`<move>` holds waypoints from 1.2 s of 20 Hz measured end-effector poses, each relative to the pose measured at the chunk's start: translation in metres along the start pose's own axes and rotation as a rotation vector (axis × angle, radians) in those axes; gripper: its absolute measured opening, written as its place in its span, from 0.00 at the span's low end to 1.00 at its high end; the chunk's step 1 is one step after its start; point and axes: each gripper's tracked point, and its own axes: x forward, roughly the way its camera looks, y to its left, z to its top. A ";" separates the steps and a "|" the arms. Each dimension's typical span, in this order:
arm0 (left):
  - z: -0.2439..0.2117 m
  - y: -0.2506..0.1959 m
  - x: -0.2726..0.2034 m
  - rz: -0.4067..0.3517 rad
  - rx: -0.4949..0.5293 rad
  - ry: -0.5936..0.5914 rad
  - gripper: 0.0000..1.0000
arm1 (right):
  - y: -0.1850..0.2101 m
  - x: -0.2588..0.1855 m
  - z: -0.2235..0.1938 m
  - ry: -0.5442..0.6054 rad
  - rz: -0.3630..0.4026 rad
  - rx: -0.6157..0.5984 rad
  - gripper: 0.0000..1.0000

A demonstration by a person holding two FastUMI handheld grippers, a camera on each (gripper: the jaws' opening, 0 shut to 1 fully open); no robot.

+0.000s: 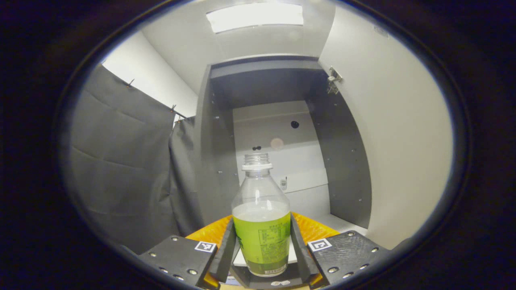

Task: Open the cabinet door with the right hand, grasp the bottle in the cabinet with the left hand and place it on the coaster, then close the cabinet door with the right hand.

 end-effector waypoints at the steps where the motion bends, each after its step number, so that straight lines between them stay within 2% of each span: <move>1: 0.008 0.004 -0.010 0.026 -0.005 -0.001 0.60 | 0.008 0.011 -0.001 0.006 0.027 -0.013 0.93; 3: 0.016 0.004 -0.022 0.075 0.008 -0.013 0.60 | 0.015 0.031 0.006 -0.041 0.062 -0.068 0.93; 5: 0.024 0.006 -0.041 0.142 0.052 -0.018 0.65 | 0.022 0.056 0.007 -0.097 0.106 -0.133 0.93; 7: 0.027 0.010 -0.038 0.221 0.084 0.030 0.71 | 0.023 0.078 -0.012 -0.053 0.141 -0.207 0.93; 9: 0.031 0.013 -0.037 0.288 0.087 0.057 0.67 | 0.014 0.086 -0.029 0.013 0.127 -0.263 0.94; 11: 0.026 0.015 -0.035 0.351 0.104 0.055 0.67 | 0.015 0.083 -0.036 0.020 0.122 -0.242 0.94; 12: 0.022 0.016 -0.035 0.387 0.128 0.054 0.74 | 0.017 0.080 -0.041 0.021 0.117 -0.227 0.94; 13: 0.017 0.016 -0.029 0.410 0.147 0.060 0.67 | 0.016 0.076 -0.050 0.027 0.105 -0.228 0.94; 15: 0.015 0.014 -0.027 0.415 0.143 0.063 0.67 | 0.017 0.068 -0.068 0.030 0.096 -0.260 0.95; 16: 0.020 0.019 -0.033 0.424 0.142 0.079 0.72 | 0.015 0.065 -0.079 0.041 0.086 -0.282 0.95; 18: 0.022 0.018 -0.031 0.431 0.141 0.099 0.67 | 0.010 0.057 -0.102 0.058 0.072 -0.313 0.95; 21: 0.020 0.018 -0.030 0.426 0.135 0.126 0.67 | -0.001 0.056 -0.148 0.141 0.049 -0.380 0.96; 24: 0.023 0.021 -0.028 0.430 0.142 0.152 0.67 | 0.000 0.047 -0.172 0.180 0.059 -0.446 0.96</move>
